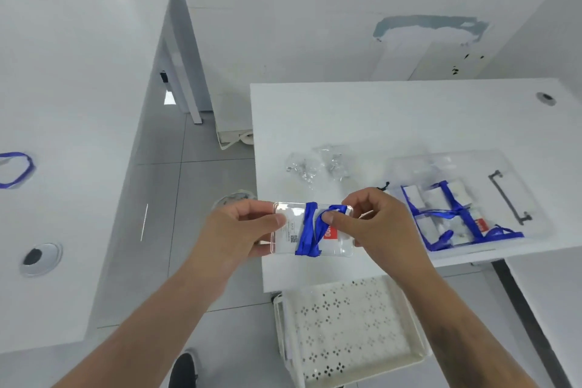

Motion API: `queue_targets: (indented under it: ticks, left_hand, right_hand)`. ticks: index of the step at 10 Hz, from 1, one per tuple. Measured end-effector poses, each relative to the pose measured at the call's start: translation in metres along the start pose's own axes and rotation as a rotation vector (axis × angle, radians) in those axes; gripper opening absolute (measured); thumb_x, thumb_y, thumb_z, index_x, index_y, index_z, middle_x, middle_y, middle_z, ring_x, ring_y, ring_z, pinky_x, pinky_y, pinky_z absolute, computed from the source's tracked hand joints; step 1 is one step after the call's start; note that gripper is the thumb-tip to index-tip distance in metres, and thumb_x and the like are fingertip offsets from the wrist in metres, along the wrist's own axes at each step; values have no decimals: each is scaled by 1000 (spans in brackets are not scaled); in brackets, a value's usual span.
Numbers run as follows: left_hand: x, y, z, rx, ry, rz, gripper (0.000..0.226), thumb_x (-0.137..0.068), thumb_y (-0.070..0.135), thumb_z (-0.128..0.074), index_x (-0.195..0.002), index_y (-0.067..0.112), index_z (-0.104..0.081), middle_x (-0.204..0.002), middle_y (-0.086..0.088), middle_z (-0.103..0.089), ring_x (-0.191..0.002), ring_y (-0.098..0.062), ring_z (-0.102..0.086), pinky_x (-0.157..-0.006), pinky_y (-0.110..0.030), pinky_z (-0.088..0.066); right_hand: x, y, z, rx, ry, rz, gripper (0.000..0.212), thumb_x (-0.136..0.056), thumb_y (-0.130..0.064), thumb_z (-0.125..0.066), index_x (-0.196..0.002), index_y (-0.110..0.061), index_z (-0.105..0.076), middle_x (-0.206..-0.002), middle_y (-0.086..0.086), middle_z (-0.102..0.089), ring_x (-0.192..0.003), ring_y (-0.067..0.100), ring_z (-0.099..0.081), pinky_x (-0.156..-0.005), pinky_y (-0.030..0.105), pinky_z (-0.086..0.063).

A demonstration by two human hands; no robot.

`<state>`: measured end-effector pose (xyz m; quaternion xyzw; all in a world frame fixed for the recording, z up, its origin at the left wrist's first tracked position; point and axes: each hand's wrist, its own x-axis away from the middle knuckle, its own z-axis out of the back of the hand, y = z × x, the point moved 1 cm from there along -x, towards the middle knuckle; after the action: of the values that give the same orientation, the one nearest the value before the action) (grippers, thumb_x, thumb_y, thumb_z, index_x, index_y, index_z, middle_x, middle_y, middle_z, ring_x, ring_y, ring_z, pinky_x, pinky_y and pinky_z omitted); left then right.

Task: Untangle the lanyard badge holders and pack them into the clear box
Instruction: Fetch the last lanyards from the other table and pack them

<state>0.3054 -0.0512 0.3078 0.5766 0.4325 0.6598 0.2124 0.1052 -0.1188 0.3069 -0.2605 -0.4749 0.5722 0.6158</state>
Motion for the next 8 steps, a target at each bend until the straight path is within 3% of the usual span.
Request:
queue_targets:
  ticks: [1,4,5,6,7,8]
  left_hand:
    - [1,1,-64,37,37,8,12,-82,6,-75,-93,9,-74,-85,-8,-77,-69,-18,-72,-62,-27,-60]
    - [-8,24,-202,32,41,-6,15,-88,7,-67,-98,13,-76,-87,-12,-76,-74,-21,-69,-65,-25,-61]
    - [-22,30,-242,7,10,3,20,-89,9,-63,-106,14,-74,-84,-13,-68,-74,-18,-62,-76,-30,-62]
    - [-39,34,-280,6,-20,99,20,-87,11,-64,-106,14,-68,-94,-11,-68,-81,-19,-63,-85,-31,-58]
    - [-56,33,-310,-77,-33,113,11,-89,6,-59,-98,9,-63,-97,-15,-60,-91,-27,-61,-79,-32,-49]
    - [-84,19,-327,-47,8,206,33,-89,8,-56,-120,-1,-62,-127,-24,-61,-104,-31,-62,-83,-35,-48]
  right_hand:
    - [-16,17,59,48,-7,29,29,-65,-34,-88,-81,-24,-67,-69,-4,-60,-55,9,-55,-54,27,-53]
    - [-66,46,190,140,38,54,27,-63,-35,-88,-76,-27,-67,-69,-4,-63,-60,21,-62,-57,33,-51]
    - [-91,57,219,275,78,46,28,-67,-42,-85,-81,-29,-64,-75,-5,-65,-66,20,-65,-58,31,-49]
    - [-120,69,242,438,91,24,32,-70,-51,-80,-87,-30,-62,-82,-8,-65,-72,13,-64,-64,30,-51]
    - [-145,81,248,609,51,-26,34,-72,-55,-76,-91,-31,-59,-87,-12,-63,-74,5,-58,-59,23,-41]
    - [-163,93,242,764,23,-58,34,-76,-53,-73,-95,-30,-58,-97,-8,-64,-81,10,-58,-62,25,-40]
